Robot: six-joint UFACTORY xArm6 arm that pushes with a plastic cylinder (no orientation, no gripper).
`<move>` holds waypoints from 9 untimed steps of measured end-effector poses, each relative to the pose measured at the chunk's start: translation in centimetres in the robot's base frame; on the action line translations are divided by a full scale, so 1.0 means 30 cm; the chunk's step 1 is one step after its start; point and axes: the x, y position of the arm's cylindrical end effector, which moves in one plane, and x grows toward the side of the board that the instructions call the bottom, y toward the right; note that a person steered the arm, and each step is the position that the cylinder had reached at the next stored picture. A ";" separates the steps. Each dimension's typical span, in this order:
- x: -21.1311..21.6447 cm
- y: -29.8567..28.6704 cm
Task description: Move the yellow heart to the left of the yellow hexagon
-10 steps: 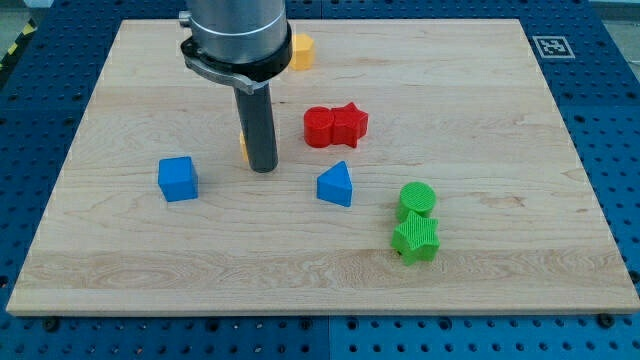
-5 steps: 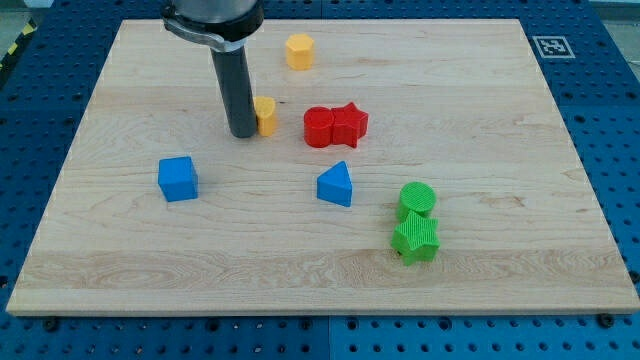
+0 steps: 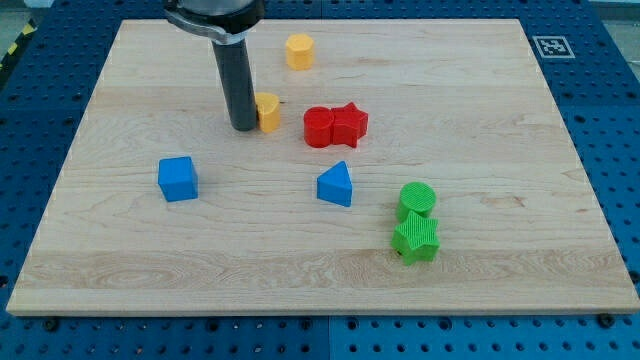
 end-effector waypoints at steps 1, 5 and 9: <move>0.095 0.021; -0.266 0.069; -0.391 0.081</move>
